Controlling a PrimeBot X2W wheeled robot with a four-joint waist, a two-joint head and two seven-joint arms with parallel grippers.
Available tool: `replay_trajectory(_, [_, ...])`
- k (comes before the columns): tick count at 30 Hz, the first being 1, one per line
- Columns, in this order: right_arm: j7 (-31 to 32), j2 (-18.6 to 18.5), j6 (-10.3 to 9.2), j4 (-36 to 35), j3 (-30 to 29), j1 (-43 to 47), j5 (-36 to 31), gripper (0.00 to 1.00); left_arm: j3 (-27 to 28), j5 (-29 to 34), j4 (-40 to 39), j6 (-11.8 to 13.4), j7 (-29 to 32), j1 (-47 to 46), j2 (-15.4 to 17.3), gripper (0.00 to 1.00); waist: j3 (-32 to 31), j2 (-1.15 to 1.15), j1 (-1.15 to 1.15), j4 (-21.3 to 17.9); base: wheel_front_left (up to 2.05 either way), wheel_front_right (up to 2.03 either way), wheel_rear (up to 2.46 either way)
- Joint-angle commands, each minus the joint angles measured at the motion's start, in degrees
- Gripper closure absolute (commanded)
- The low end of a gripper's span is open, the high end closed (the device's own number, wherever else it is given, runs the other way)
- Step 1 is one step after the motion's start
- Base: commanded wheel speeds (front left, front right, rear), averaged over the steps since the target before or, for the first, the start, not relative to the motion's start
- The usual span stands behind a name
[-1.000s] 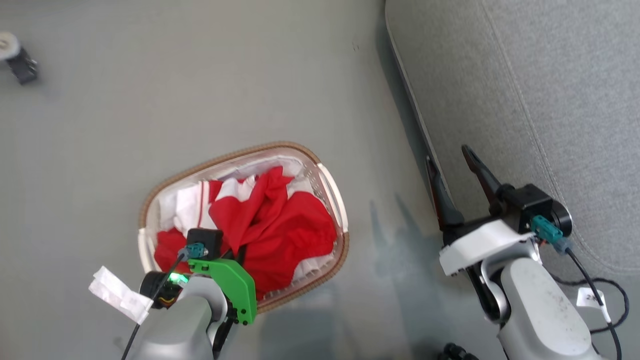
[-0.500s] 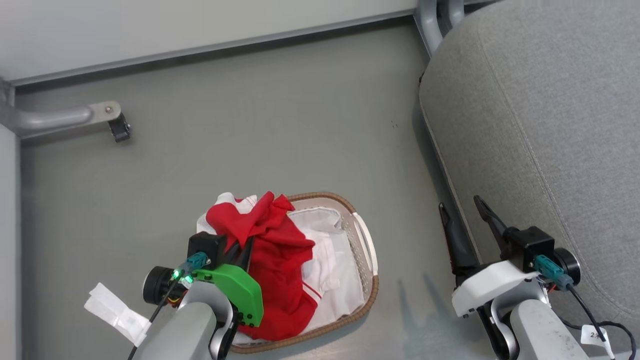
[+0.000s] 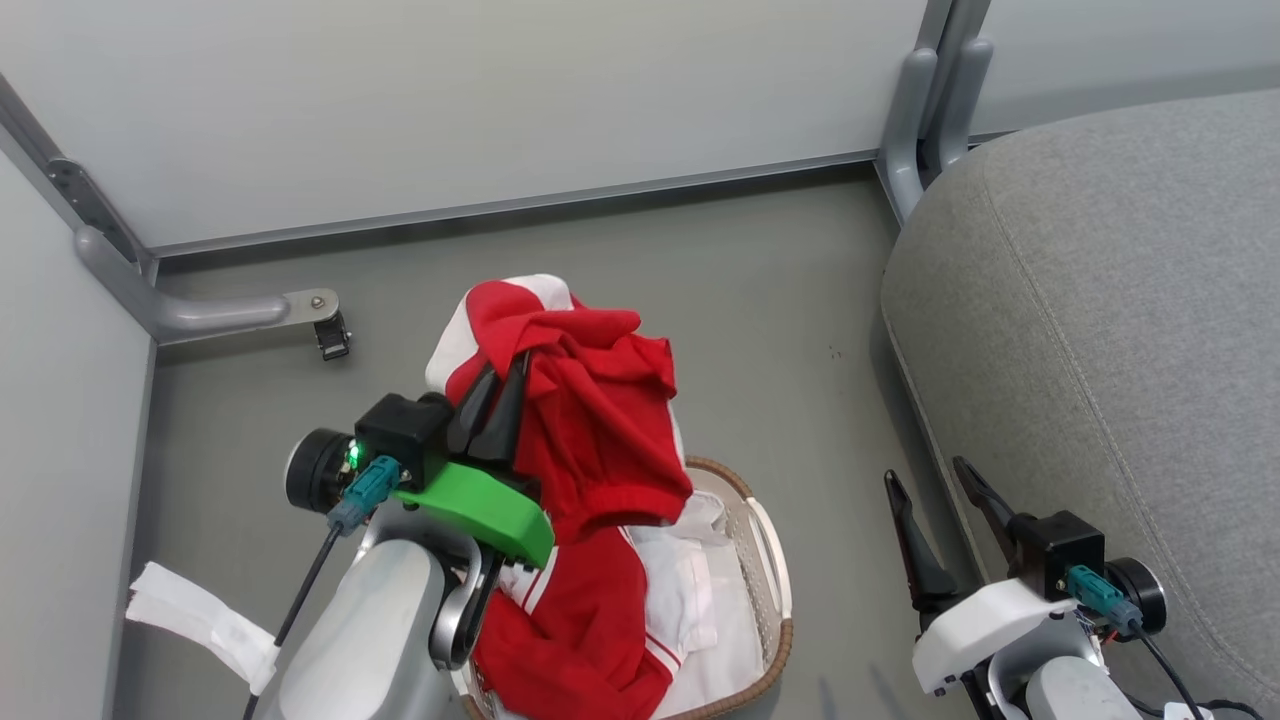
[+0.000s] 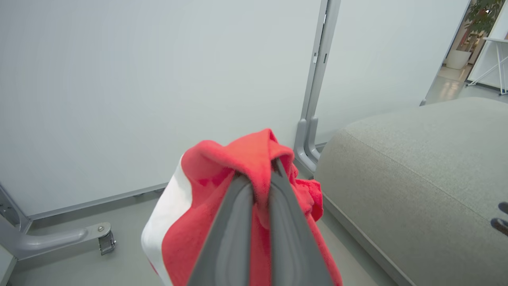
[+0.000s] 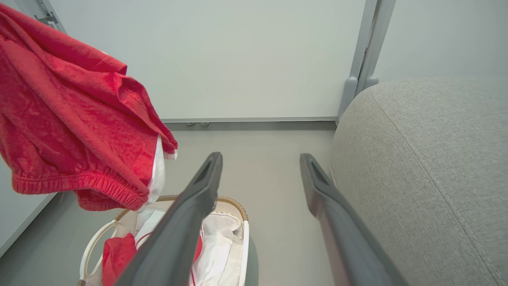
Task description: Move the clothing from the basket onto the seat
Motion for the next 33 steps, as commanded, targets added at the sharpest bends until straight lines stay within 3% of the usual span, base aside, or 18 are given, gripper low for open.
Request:
replay_trajectory(1, [-0.12, -0.25, -0.06, 0.05, 0.09, 0.81, -0.21, 0.00, 0.94, 0.82, -1.72, -0.43, -0.03, -0.36, -0.40, 1.00, -0.67, 0.00, 0.01, 0.64, 0.00, 0.00, 0.00])
replay_trajectory(10, [-0.12, -0.24, -0.06, -0.12, 0.40, 1.36, 0.50, 0.00, 3.13, 3.69, -13.26, -1.79, -0.03, -4.88, -1.72, 1.00, -0.50, 0.00, 0.01, 1.01, 0.00, 0.00, 0.00])
replay_trajectory(23, [-0.11, -0.24, -0.06, -0.98, 1.47, 1.33, 2.67, 0.00, 1.51, 3.63, -17.62, -1.96, -0.03, -9.09, -1.60, 1.00, -1.08, 0.00, 0.01, 0.78, 0.00, 0.00, 0.00])
replay_trajectory(33, [-0.11, -0.23, -0.05, -11.37, 12.66, -6.96, 6.91, 0.00, -0.64, 2.21, -18.39, -1.93, -0.03, -7.18, -1.77, 1.00, -0.45, 0.00, 0.01, 0.19, 0.00, 0.00, 0.00])
